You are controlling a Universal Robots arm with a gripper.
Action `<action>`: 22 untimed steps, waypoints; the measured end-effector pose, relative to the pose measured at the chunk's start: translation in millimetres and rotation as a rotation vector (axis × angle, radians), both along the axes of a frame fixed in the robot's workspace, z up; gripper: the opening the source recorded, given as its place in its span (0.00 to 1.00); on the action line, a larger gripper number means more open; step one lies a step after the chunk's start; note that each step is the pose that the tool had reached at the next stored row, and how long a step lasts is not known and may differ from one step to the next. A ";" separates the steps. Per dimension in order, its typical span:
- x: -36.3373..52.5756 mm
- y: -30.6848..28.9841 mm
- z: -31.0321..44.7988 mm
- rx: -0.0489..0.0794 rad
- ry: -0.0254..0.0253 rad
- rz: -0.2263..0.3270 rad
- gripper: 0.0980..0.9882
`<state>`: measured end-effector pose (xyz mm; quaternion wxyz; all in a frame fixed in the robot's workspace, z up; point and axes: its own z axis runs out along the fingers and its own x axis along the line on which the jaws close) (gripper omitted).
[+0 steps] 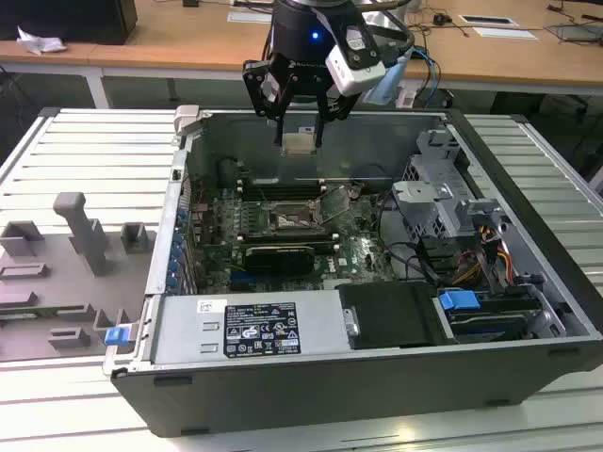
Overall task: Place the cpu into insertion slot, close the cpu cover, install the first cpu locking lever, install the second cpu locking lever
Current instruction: 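Place the cpu into insertion slot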
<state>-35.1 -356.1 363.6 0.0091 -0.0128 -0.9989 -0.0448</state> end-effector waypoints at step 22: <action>0.0 -0.4 -10.0 -0.001 0.0000 -0.090 0.48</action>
